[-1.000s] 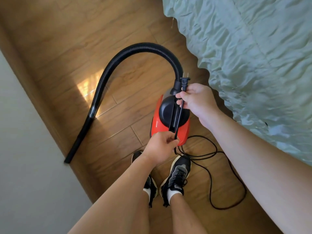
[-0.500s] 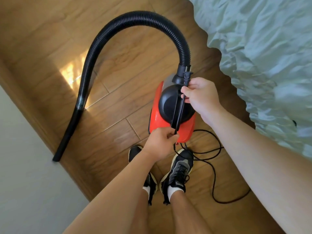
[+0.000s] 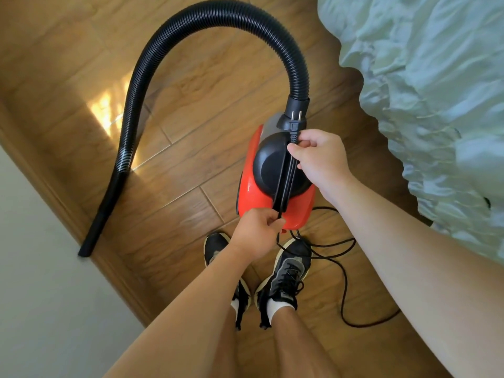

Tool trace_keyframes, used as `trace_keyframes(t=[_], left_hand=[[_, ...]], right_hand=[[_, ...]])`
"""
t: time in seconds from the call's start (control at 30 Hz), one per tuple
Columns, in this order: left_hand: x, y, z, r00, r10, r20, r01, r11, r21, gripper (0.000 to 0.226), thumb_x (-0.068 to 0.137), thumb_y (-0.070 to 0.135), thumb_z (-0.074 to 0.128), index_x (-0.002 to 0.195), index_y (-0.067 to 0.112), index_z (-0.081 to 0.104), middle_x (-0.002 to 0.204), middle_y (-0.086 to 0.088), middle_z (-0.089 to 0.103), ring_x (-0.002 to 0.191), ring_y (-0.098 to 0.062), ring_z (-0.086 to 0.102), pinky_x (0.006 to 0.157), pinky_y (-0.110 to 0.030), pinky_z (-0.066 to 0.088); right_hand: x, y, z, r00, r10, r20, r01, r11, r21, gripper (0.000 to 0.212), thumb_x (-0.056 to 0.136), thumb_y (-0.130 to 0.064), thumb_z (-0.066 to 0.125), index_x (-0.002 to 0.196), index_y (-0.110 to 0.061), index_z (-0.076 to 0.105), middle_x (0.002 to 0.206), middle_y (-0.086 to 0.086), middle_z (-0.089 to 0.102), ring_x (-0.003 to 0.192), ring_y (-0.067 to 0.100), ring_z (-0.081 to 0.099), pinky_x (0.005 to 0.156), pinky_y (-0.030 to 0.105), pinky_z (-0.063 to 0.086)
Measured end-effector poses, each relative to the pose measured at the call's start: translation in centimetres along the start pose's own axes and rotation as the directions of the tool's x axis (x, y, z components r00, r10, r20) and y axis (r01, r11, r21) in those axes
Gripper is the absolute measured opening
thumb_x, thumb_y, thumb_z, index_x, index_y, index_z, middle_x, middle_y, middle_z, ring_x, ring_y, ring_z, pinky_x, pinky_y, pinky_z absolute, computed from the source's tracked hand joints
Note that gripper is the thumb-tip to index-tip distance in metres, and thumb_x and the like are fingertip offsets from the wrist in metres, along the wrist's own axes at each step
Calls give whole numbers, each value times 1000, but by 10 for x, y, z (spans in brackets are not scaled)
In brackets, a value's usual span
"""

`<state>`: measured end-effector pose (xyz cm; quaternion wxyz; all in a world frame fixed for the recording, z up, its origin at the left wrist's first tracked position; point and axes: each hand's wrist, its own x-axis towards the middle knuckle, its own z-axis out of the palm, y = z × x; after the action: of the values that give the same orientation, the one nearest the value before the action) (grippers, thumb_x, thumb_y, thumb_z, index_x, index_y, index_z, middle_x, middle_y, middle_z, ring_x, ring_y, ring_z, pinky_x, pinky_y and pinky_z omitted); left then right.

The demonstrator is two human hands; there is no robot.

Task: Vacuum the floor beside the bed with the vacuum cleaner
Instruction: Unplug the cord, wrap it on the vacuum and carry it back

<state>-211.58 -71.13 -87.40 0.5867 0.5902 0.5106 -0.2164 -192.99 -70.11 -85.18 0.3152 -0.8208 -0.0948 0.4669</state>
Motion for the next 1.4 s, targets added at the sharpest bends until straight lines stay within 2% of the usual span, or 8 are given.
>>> trace_keyframes(t=[0.3, 0.43, 0.57, 0.87, 1.0, 1.17, 1.3, 1.4], left_hand=[[0, -3, 4, 1000, -17, -12, 17, 1000, -7, 19, 101, 27, 58, 91, 17, 71, 78, -8, 69, 57, -10, 50, 56, -26, 44], [-1, -4, 0, 1000, 8, -16, -8, 1000, 15, 20, 101, 27, 58, 96, 14, 72, 80, -9, 70, 64, -15, 55, 63, -38, 51], [0, -4, -6, 1000, -3, -7, 3, 1000, -13, 21, 101, 26, 59, 89, 12, 70, 69, -2, 60, 57, -12, 48, 58, -29, 42], [10, -8, -28, 979, 60, 195, -85, 989, 123, 23, 100, 26, 61, 119, 17, 70, 108, 3, 70, 99, -13, 62, 89, -27, 47], [23, 2, -60, 968, 80, 236, -132, 968, 212, 25, 100, 24, 61, 124, 20, 64, 96, 18, 61, 96, -13, 61, 85, -26, 46], [55, 39, -107, 975, 160, 155, -192, 956, 221, 29, 99, 22, 62, 128, 23, 58, 99, 18, 61, 96, -10, 61, 74, -16, 46], [80, 85, -132, 970, 216, 108, -233, 954, 190, 36, 97, 18, 64, 132, 17, 57, 112, 4, 62, 104, -20, 62, 89, -31, 50], [90, 118, -146, 951, 289, 113, -309, 912, 269, 45, 100, 20, 62, 143, 18, 50, 128, 3, 57, 111, -12, 57, 89, -23, 40]], right_hand=[[2, 10, 2, 999, 25, 27, -26, 999, 44, 30, 93, -13, 66, 122, -20, 70, 97, -3, 72, 92, 13, 70, 90, 41, 59], [-2, 13, 6, 999, 18, 37, -21, 997, 70, 28, 93, -12, 64, 115, -27, 68, 95, -3, 73, 88, 13, 71, 85, 41, 61], [-4, 13, 10, 999, 28, 34, -31, 995, 95, 29, 95, -14, 61, 117, -32, 64, 96, 4, 73, 90, 17, 71, 87, 40, 60], [-8, 12, 25, 997, 77, -21, -71, 972, 223, 40, 100, -5, 51, 133, -26, 60, 95, 7, 75, 81, 23, 76, 84, 38, 62], [-11, 14, 32, 989, 131, -64, -107, 950, 293, 42, 103, -9, 53, 143, -21, 51, 99, 4, 75, 84, 22, 76, 85, 37, 61], [-14, 12, 36, 977, 186, -104, -137, 920, 368, 34, 102, -8, 56, 133, -22, 51, 97, 5, 76, 83, 21, 76, 89, 43, 60], [-12, 10, 37, 968, 224, -117, -168, 916, 365, 23, 101, -10, 58, 120, -20, 52, 92, 3, 78, 83, 19, 77, 91, 49, 59], [-11, 8, 36, 962, 248, -117, -191, 911, 365, 16, 101, -11, 58, 112, -21, 54, 91, 4, 78, 83, 19, 77, 91, 50, 58]])
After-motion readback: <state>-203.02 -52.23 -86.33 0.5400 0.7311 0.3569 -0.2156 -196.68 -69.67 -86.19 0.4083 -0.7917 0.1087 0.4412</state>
